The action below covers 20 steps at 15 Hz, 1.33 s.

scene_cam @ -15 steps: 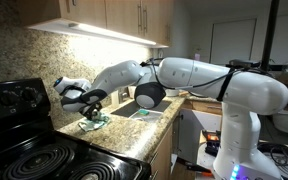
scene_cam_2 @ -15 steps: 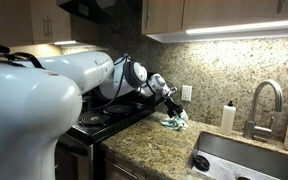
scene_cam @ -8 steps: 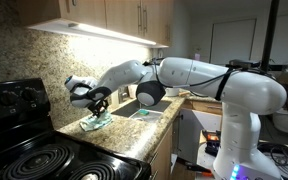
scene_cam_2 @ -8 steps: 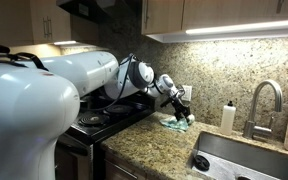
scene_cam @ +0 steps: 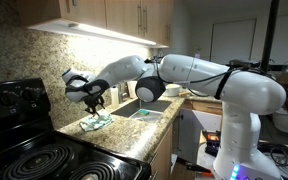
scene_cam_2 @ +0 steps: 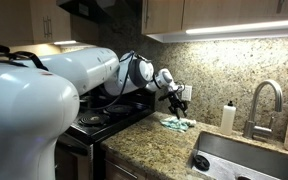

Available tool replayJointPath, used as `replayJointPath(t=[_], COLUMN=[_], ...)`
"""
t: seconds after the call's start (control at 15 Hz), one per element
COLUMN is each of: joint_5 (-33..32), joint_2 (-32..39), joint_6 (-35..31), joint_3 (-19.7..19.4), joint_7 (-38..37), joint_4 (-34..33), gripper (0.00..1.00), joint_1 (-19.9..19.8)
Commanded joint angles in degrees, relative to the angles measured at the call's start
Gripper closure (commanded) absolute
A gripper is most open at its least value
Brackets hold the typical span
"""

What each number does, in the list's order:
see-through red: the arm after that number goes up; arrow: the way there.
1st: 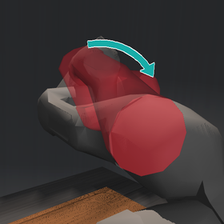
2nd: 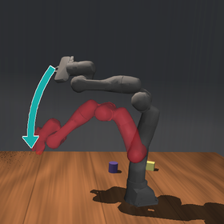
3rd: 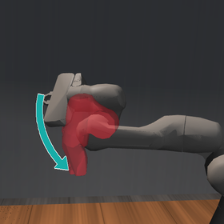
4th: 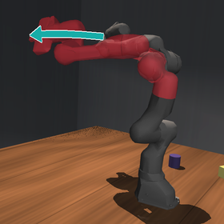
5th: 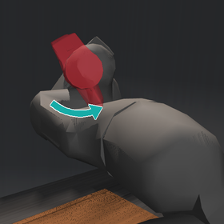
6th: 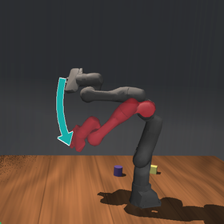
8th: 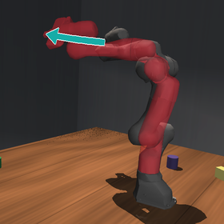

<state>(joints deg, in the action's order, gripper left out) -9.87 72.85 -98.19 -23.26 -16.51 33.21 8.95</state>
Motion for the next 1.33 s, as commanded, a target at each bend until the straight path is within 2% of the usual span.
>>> replayJointPath(t=[0.0, 0.13, 0.4, 0.47, 0.87, 1.0, 1.07, 1.27], joint_5=[2.2, 4.5, 10.1, 10.5, 7.3, 5.8, 7.5, 7.4], joint_2=[-2.3, -3.0, -3.2, -2.8, -1.1, -1.8, -1.4, -1.3], joint_6=[1.7, 1.2, 0.4, -0.2, -7.7, -7.9, -7.5, -7.6], joint_3=[2.6, 5.0, 10.1, 10.3, 6.7, 4.5, 6.4, 6.2], joint_7=[5.5, 7.2, 10.6, 10.1, 1.7, -1.1, 2.1, 1.8], joint_4=[0.1, 0.0, -0.4, -0.8, -1.6, -1.2, -1.1, -1.2], gripper=[0.10, 0.01, 0.00, 0.00, 0.00, 0.00, 0.00, 0.00], joint_1=[-1.2, -2.6, -5.5, -5.8, -4.4, -3.0, -4.3, -4.2])
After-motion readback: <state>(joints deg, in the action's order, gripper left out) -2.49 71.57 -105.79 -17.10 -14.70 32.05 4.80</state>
